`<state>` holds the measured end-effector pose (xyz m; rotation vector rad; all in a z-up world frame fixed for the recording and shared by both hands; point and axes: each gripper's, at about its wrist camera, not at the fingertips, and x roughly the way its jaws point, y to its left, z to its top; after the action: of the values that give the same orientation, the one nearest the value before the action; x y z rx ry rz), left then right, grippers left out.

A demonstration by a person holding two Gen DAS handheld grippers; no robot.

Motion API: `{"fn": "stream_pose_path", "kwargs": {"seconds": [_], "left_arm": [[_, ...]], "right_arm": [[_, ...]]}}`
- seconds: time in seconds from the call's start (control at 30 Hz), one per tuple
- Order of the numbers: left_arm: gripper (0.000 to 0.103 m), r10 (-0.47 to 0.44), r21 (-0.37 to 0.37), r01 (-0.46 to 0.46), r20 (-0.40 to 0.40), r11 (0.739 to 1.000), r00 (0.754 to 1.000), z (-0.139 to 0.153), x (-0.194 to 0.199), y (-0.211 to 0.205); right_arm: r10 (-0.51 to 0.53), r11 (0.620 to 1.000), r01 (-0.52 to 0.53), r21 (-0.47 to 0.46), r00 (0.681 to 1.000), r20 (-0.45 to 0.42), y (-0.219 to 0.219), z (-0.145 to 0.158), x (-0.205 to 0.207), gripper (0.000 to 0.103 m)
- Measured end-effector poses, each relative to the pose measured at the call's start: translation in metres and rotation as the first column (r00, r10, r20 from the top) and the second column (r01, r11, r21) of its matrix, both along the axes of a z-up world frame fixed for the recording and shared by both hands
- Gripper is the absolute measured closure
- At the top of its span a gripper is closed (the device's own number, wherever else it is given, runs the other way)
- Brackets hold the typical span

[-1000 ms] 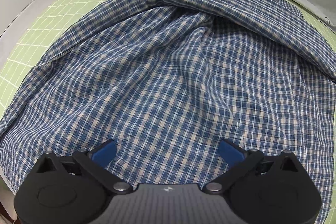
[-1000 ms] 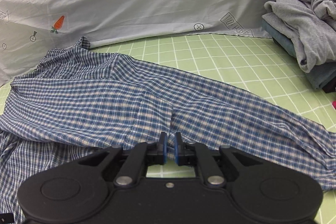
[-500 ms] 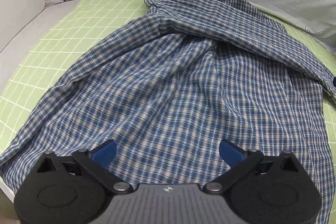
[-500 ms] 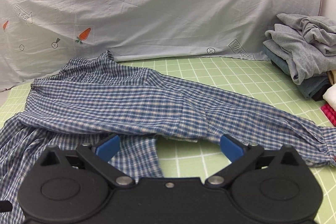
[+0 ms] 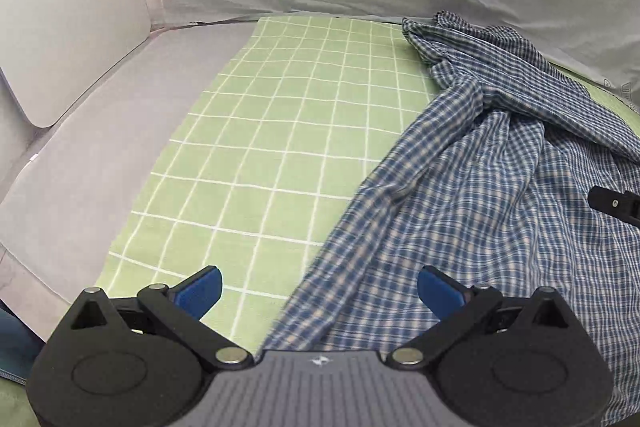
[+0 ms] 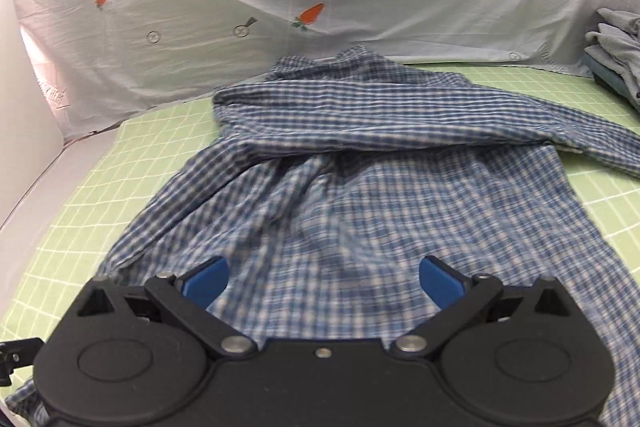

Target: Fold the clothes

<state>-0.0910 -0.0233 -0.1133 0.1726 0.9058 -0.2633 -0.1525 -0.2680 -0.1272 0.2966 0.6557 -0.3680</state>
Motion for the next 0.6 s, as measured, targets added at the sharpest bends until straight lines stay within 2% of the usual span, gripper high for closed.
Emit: {"fn": "stream_pose_path", "kwargs": {"seconds": [0.1,0.2,0.27,0.33,0.4,0.6], "left_arm": [[0.001,-0.023,0.023,0.023,0.003,0.999,1.000,0.000,0.002,0.030],[0.001,-0.035,0.025,0.035,-0.002,0.999,0.999,-0.001,0.006,0.052],[0.001,-0.047,0.031,0.047,-0.002,0.998,0.999,-0.001,0.005,0.063],[0.000,-0.057,0.038,0.057,-0.002,0.998,0.998,-0.002,0.003,0.071],[0.000,-0.062,0.039,0.062,-0.004,0.997,0.998,-0.004,0.003,0.077],[0.001,-0.054,0.026,0.054,-0.014,0.998,0.998,-0.006,0.003,0.085]], "right_arm": [[0.071,0.997,-0.071,0.027,0.997,-0.006,0.049,-0.003,0.021,0.002],[0.155,0.986,-0.153,0.064,0.988,-0.022,0.091,-0.006,0.040,0.011],[0.211,0.973,-0.206,0.103,0.977,-0.036,0.111,-0.010,0.050,0.024],[0.258,0.959,-0.249,0.135,0.965,-0.055,0.130,-0.014,0.059,0.052],[0.282,0.951,-0.268,0.156,0.956,-0.075,0.142,-0.020,0.063,0.063],[0.305,0.927,-0.278,0.252,0.949,-0.077,0.153,-0.028,0.069,0.068]]}}
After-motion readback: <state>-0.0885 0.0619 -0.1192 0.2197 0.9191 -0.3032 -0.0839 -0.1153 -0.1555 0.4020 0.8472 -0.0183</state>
